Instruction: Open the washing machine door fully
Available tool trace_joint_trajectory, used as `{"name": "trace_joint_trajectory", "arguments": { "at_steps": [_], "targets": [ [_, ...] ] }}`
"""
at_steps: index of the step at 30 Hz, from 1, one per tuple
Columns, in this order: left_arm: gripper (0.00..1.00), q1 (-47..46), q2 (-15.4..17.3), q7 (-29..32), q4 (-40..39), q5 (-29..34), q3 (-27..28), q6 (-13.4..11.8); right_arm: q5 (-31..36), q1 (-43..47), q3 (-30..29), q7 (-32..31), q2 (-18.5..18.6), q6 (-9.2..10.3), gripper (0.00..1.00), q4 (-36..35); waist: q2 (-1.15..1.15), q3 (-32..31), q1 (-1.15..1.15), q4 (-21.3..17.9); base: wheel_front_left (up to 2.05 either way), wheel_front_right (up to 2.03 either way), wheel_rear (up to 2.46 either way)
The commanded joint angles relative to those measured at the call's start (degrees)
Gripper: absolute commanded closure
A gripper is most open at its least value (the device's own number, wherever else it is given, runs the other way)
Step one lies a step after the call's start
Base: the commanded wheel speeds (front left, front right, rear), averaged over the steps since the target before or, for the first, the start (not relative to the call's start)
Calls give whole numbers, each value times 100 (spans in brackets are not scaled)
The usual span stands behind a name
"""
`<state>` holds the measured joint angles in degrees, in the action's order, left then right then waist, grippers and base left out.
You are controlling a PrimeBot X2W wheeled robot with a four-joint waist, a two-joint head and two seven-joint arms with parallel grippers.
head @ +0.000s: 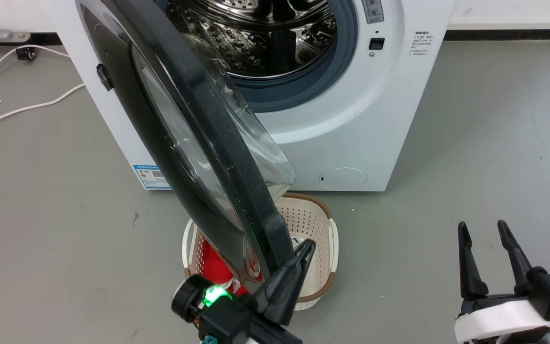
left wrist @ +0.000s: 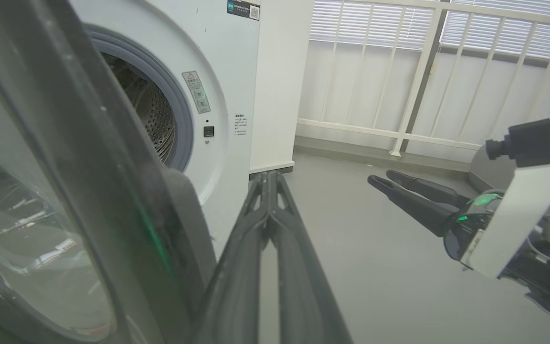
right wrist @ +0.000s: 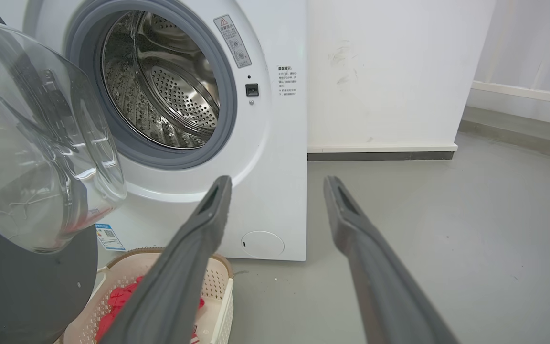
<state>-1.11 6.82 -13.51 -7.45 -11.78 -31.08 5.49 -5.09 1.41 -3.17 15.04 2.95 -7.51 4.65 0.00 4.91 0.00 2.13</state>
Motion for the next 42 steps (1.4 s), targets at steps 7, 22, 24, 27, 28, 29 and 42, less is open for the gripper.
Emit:
{"name": "trace_joint_trajectory", "arguments": {
  "at_steps": [7, 22, 24, 27, 28, 29, 42],
  "targets": [
    [100, -385, -47, 92, 326, -68, 158, -93, -90, -110, 1, 18, -15, 4, 0, 64, 0, 37, 0, -63, 0, 0, 0],
    [100, -216, 9, 291, 444, -191, 391, -500, -139, -81, -4, 18, -15, 4, 0, 144, 0, -56, 0, -106, 0, 0, 0],
    [100, -81, 40, 328, 366, -194, 425, -595, -144, -67, -20, 18, -14, 4, 0, 144, 0, -83, 0, -63, 0, 0, 0],
    [100, 139, 11, 341, 214, -243, 454, -746, -113, -8, -25, 18, -15, 4, 0, 126, 0, -120, 0, 33, 0, 0, 0],
    [100, 212, 4, 340, 167, -263, 470, -786, -107, 17, -33, 18, -15, 4, 0, 124, 0, -135, 0, 73, 0, 0, 0],
    [100, 276, 6, 350, 128, -277, 493, -838, -103, 37, -32, 18, -14, 4, 0, 119, 0, -141, 0, 111, 0, 0, 0],
    [100, 915, 145, 373, -487, -269, 733, -1355, -1, 212, -80, 17, -13, 4, 0, 55, 0, -243, 0, 822, 0, 0, 0]
  ]
}}
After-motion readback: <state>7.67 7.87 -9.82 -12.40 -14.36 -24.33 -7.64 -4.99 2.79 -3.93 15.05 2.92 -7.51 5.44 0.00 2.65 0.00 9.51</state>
